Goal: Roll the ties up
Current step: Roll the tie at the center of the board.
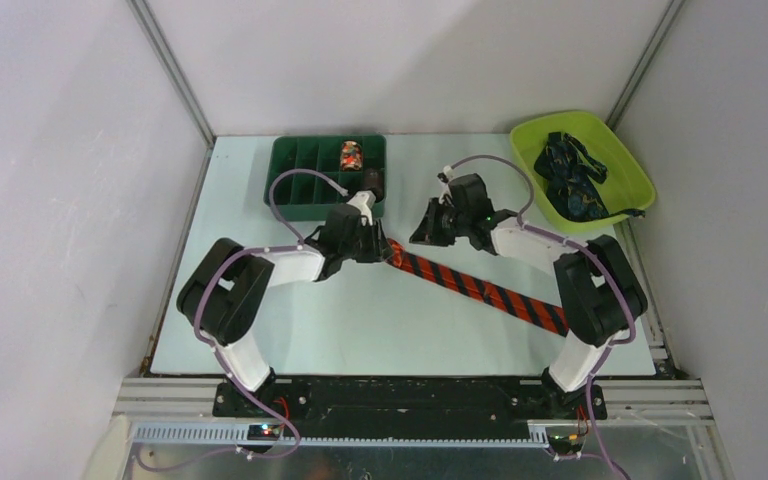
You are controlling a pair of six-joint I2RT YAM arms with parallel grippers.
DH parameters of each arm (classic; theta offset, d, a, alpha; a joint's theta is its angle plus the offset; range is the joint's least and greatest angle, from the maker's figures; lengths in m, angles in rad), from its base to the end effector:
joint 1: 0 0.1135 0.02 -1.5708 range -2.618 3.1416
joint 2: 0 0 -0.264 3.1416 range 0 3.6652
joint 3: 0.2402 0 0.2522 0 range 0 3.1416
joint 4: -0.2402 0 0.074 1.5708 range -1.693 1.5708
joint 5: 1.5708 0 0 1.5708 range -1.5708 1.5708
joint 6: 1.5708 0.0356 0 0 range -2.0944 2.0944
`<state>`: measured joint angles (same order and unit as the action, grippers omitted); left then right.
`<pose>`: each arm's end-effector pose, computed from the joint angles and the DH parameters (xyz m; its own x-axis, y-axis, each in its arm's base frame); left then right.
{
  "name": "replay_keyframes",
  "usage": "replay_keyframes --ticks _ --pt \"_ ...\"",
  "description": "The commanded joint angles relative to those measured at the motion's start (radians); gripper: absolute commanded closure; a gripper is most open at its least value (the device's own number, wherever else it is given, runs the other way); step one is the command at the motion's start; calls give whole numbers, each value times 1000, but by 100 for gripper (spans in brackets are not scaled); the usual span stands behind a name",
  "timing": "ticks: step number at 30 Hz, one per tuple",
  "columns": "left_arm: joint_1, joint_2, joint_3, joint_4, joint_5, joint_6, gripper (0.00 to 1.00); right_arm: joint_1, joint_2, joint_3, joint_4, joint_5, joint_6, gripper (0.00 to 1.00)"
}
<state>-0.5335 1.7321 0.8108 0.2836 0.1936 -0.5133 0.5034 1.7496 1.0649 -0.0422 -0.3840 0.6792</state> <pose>0.2943 -0.1818 0.1504 -0.7570 -0.1126 -0.6437 0.2990 0.8162 -0.4943 0.3217 0.1924 0.1937 -0.8879 0.1759 -0.4250 -0.1731 0.7282 0.6631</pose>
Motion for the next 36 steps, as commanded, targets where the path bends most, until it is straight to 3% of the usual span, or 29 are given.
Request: replay_keyframes --ticks 1,16,28,36 --pt "-30 -60 71 -121 -115 77 62 -29 -64 -4 -12 31 -24 92" --pt "-152 -30 234 -406 -479 224 65 -86 -105 -74 3 26 -21 92" --pt "-239 43 312 -520 -750 313 67 -90 -106 -77 4 25 -22 92" --pt "-279 91 338 -547 -845 349 68 -90 -107 -77 4 22 -19 92"
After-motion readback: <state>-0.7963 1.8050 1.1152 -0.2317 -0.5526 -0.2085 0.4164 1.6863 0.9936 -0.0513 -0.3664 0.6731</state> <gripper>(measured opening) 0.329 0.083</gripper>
